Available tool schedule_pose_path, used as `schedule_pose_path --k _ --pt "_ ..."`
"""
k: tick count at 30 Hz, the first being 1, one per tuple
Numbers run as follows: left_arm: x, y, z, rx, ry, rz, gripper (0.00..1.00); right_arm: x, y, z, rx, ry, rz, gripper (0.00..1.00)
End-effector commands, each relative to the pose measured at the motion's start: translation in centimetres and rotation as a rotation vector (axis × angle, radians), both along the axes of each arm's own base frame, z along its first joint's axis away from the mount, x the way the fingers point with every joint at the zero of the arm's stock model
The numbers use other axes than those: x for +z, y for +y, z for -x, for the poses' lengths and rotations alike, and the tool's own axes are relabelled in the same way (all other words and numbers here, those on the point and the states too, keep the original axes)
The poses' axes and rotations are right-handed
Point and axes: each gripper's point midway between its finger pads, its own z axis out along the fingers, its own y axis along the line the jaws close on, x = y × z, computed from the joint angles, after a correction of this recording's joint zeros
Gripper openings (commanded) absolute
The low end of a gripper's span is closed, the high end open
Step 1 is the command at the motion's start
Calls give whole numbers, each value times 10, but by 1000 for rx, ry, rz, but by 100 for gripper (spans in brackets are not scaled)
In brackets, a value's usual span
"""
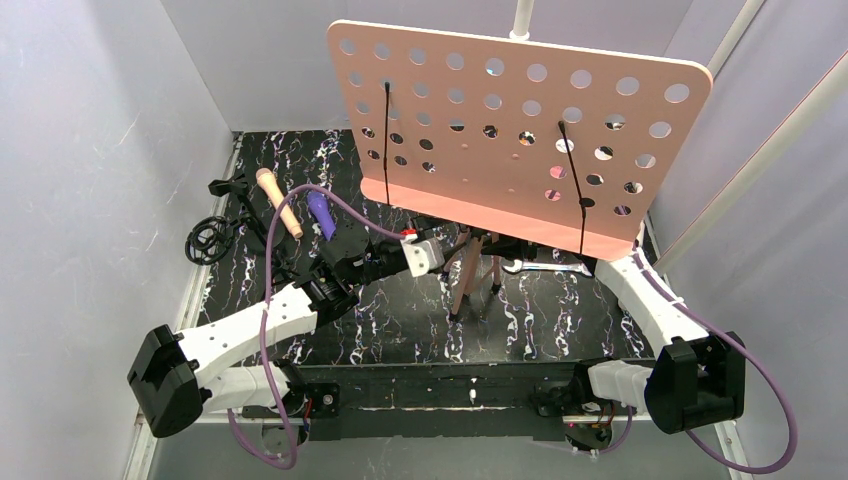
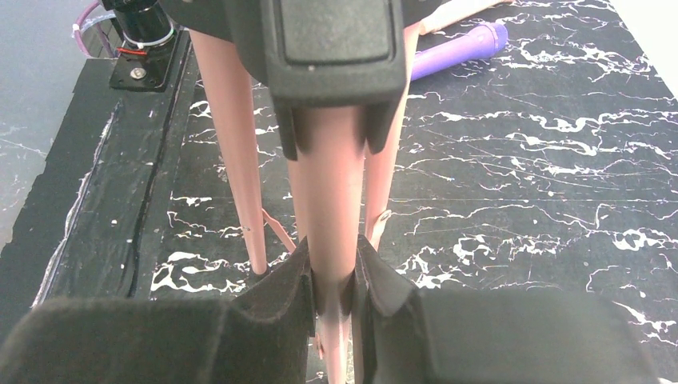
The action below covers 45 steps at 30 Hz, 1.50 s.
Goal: Pack up the instrument practice props
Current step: Unscrew the knob on the music stand.
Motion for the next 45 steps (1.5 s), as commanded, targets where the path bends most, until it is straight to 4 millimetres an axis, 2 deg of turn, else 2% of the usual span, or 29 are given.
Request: schedule_pose_path --k 1,9,16,20,24,28,31,38,42,45 --pt "29 0 -1 12 -25 61 41 -24 -4 15 -8 146 34 1" --pt "34 -5 -2 11 123 127 29 -24 -4 15 -9 148 34 1" --pt "29 -2 -2 45 321 207 9 -24 -5 14 -12 145 35 1" --pt "28 3 -3 77 449 276 6 -25 -5 14 -12 147 35 1" --pt "26 3 -3 93 617 358 9 -25 -5 14 -12 150 36 1" --pt "23 2 -1 97 798 442 26 -26 -5 14 -14 149 36 1" --pt "25 2 3 84 863 475 40 -26 -5 14 -14 151 36 1" --pt "36 20 17 57 789 481 71 -26 -5 14 -14 151 36 1" --pt "16 38 23 97 741 463 95 -26 -5 14 -14 150 35 1" --pt "13 52 25 126 760 518 98 -26 -5 14 -13 153 35 1"
